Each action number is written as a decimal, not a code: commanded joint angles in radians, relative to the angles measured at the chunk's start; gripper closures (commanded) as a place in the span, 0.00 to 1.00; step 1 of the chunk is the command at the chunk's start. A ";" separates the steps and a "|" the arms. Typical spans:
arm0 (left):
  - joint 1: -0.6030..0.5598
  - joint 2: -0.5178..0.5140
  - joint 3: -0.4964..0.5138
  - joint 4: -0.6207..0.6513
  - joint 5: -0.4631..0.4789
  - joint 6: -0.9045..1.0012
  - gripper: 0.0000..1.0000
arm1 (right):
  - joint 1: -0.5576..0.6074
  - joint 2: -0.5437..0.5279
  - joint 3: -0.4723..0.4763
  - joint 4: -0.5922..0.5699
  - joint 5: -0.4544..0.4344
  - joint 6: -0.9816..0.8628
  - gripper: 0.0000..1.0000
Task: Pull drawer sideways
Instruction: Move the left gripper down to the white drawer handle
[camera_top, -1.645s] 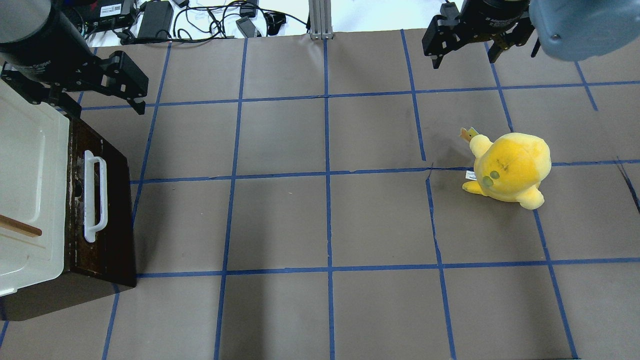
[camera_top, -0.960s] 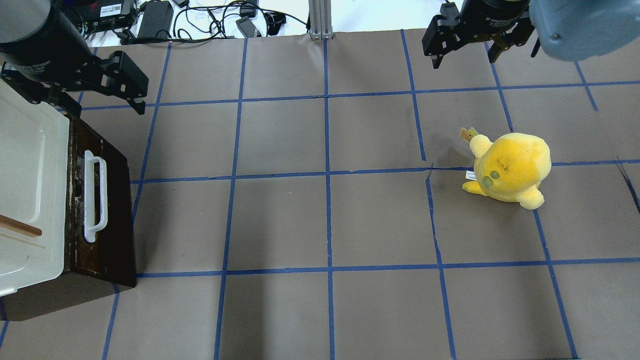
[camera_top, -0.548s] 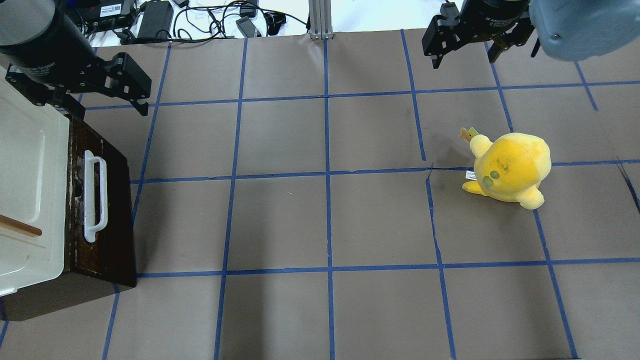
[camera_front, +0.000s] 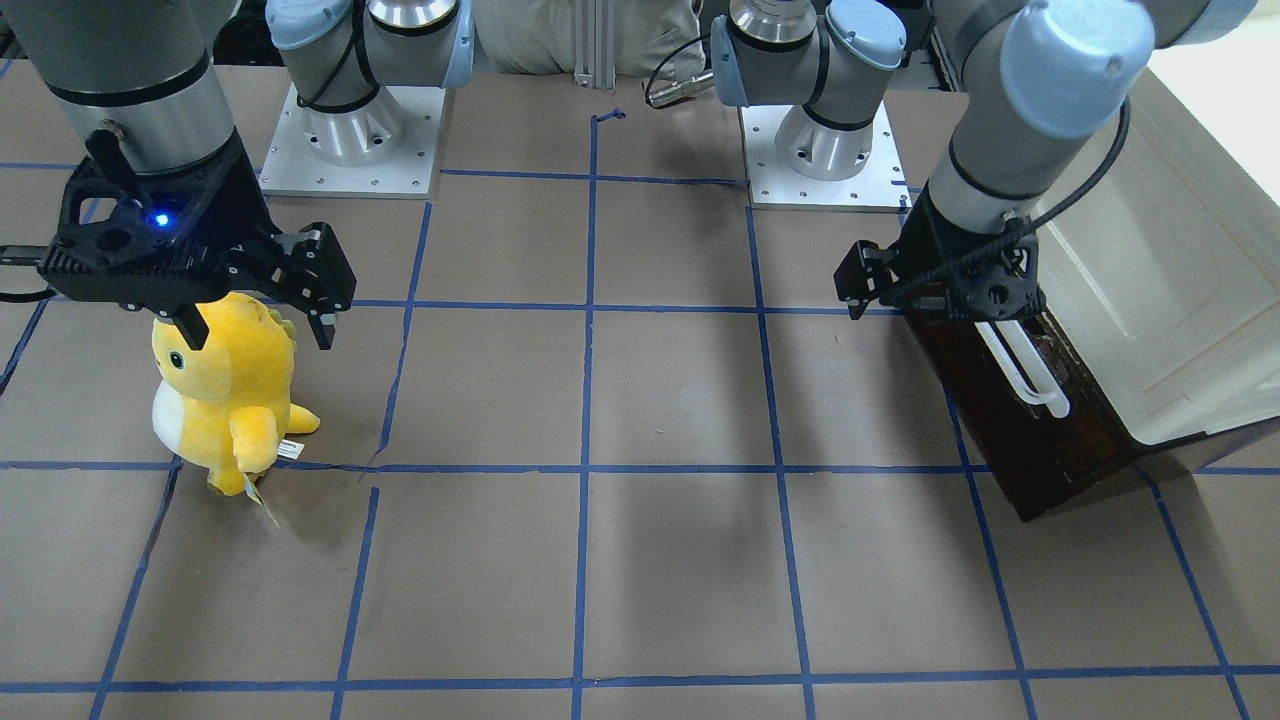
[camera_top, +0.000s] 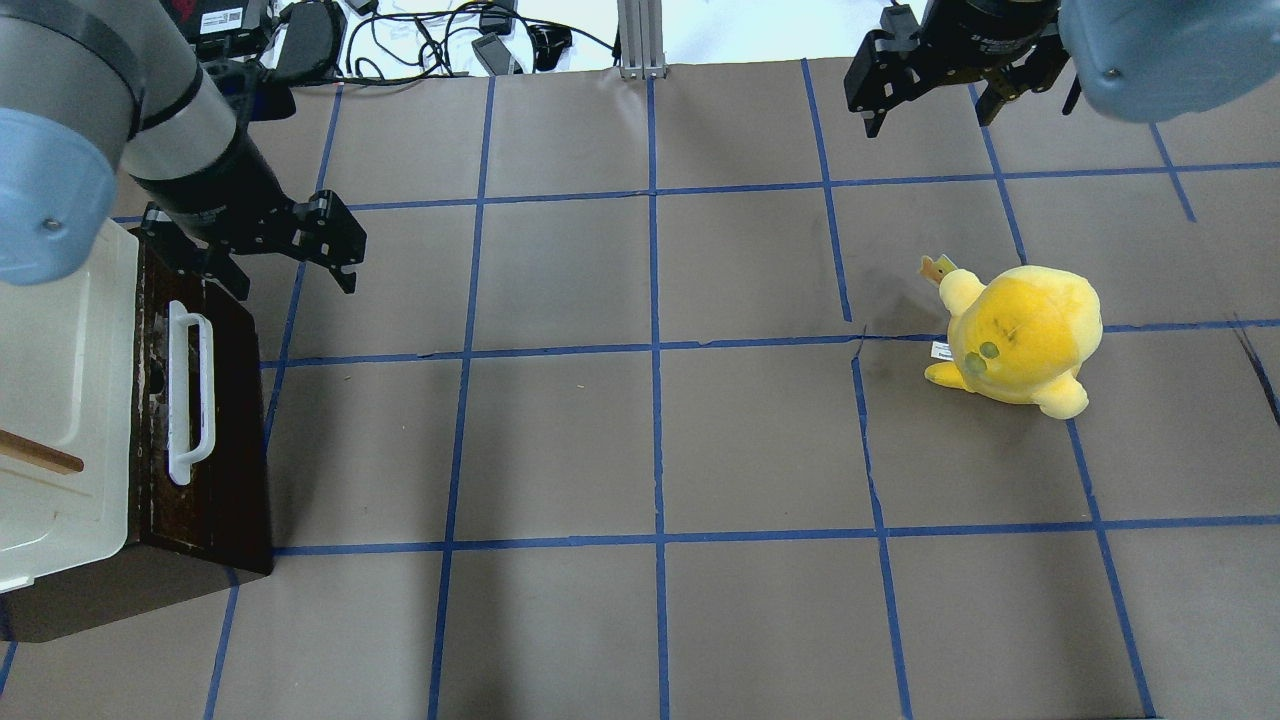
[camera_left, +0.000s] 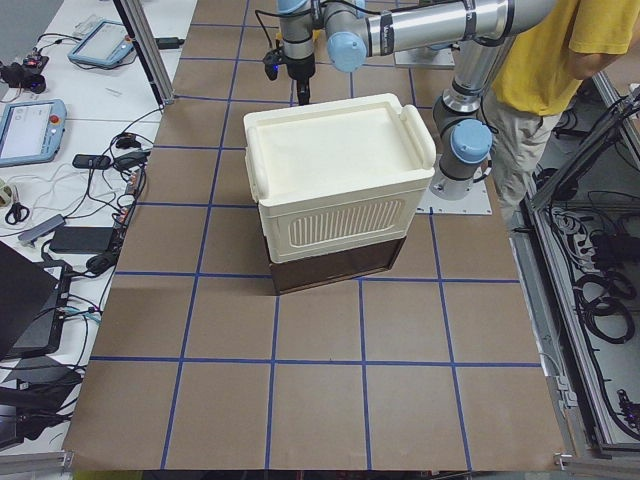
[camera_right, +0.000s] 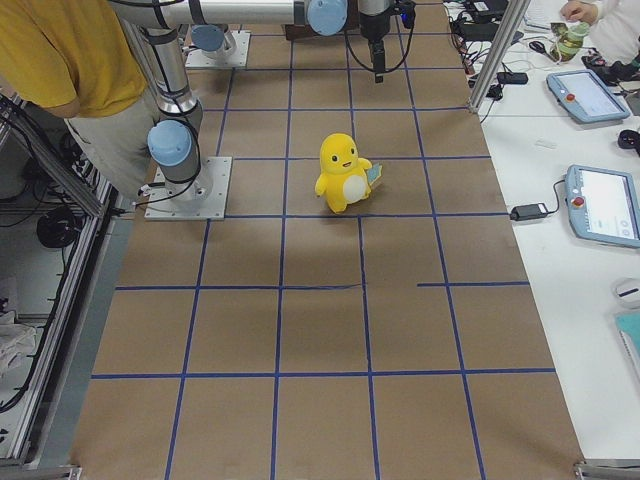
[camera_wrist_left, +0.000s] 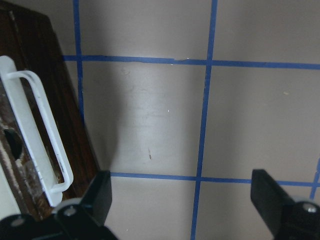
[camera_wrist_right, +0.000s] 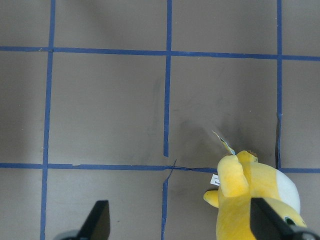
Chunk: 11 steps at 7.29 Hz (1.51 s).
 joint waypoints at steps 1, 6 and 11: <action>-0.019 -0.090 -0.059 0.008 0.151 -0.163 0.00 | 0.000 0.000 0.000 0.000 0.000 0.000 0.00; -0.168 -0.289 -0.068 -0.174 0.765 -0.433 0.00 | 0.000 0.000 0.000 0.000 0.001 0.000 0.00; -0.172 -0.423 -0.045 -0.276 1.050 -0.541 0.00 | 0.000 0.000 0.000 0.000 0.000 0.000 0.00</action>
